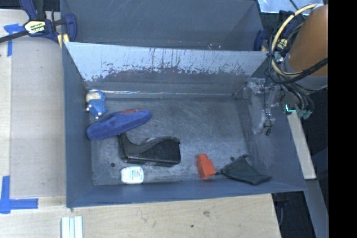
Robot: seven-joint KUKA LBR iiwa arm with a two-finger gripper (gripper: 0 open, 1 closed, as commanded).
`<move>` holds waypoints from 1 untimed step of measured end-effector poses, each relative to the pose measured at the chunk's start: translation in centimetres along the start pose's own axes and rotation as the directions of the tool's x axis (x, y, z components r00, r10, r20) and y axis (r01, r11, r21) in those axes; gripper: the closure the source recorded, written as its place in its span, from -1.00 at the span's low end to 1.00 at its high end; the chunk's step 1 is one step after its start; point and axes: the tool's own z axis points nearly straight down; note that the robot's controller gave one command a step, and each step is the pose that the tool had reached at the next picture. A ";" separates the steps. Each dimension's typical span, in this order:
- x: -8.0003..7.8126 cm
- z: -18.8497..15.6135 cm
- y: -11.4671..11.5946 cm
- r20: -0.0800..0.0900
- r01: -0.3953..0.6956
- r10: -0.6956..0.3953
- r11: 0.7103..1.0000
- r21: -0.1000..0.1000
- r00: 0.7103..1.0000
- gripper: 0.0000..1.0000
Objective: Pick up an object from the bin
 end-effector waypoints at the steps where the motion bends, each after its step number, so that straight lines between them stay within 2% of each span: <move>1: 4.7 10.3 -0.1 -0.002 0.139 -0.139 0.990 -0.002 0.990 -1.00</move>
Offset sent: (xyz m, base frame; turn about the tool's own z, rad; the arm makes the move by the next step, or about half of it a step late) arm -0.0455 -0.0013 -0.0989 -0.1412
